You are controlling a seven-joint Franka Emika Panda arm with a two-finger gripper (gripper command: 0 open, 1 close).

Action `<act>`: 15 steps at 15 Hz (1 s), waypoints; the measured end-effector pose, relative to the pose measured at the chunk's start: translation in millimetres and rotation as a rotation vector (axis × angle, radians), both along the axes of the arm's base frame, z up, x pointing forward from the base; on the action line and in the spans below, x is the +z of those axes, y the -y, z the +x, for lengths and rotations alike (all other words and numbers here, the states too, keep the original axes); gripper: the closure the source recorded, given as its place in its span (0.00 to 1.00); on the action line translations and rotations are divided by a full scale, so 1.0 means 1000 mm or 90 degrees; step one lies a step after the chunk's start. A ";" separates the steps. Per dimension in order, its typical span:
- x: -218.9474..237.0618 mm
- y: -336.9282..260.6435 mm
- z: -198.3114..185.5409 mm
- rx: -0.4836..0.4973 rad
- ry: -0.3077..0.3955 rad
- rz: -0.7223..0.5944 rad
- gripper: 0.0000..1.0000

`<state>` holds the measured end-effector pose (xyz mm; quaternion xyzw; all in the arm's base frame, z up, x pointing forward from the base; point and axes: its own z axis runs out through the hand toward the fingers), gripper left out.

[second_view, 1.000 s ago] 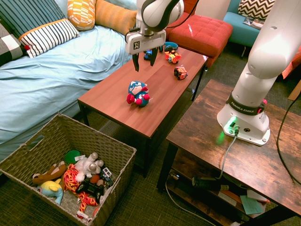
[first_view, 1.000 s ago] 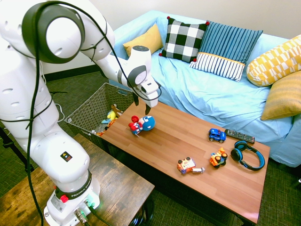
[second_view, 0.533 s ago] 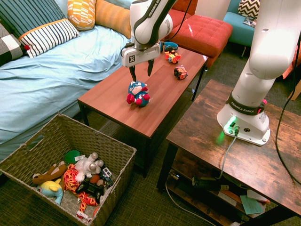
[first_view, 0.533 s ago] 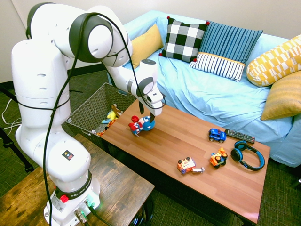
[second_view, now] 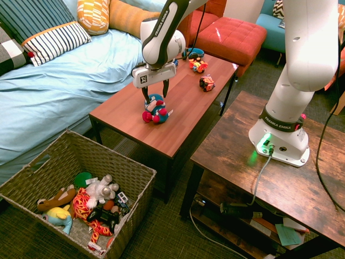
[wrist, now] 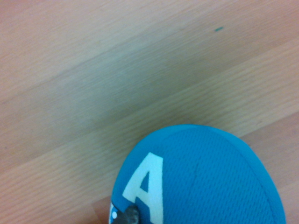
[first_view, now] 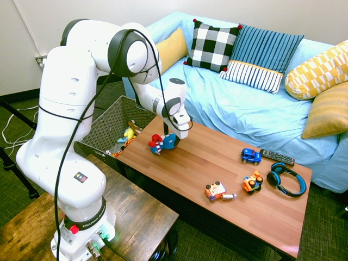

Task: Put the stuffed toy in the basket

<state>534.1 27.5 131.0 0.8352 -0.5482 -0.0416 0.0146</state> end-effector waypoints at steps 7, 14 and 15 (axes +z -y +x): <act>-0.015 -0.015 0.008 0.001 -0.004 0.018 1.00; -0.009 -0.023 0.005 0.092 0.001 0.030 1.00; 0.000 -0.028 0.002 0.125 0.006 0.034 1.00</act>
